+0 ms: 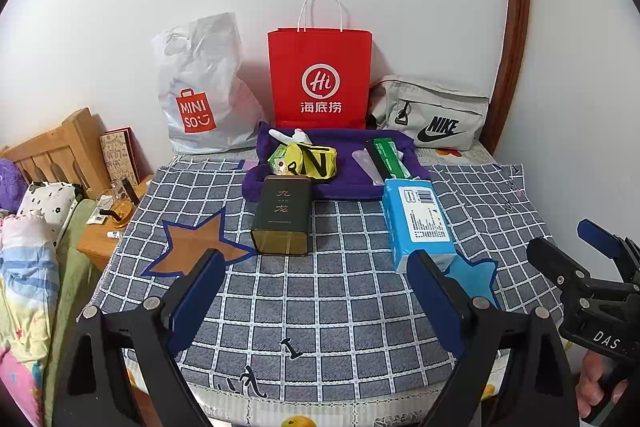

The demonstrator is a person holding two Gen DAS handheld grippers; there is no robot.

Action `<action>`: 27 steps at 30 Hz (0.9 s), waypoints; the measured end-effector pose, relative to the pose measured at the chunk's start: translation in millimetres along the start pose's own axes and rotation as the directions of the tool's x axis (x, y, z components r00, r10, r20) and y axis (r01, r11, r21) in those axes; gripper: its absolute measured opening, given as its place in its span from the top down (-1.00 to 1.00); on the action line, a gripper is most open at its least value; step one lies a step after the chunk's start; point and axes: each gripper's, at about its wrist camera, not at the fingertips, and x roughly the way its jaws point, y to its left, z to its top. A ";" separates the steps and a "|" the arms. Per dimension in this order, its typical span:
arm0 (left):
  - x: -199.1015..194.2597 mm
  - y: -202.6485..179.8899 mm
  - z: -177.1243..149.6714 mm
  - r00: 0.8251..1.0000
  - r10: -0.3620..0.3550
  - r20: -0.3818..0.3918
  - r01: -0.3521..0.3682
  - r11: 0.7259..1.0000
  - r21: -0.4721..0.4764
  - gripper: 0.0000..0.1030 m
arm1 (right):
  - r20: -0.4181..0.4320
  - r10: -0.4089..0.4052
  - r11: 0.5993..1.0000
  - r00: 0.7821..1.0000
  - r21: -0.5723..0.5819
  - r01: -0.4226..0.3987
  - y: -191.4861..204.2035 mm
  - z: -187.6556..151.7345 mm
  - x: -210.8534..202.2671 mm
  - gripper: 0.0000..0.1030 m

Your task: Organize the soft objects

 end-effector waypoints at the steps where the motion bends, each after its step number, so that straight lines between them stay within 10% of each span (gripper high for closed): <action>1: 0.4 -0.1 0.6 1.000 -0.002 0.000 0.002 1.000 0.000 -0.79 | 0.000 0.002 1.000 1.000 0.000 -0.002 0.0 0.0 -0.1 -0.99; 27: 0.7 1.1 -0.1 1.000 -0.003 0.001 0.003 1.000 0.000 -0.80 | 0.002 0.002 1.000 1.000 -0.002 -0.002 0.4 -1.1 -2.0 -0.99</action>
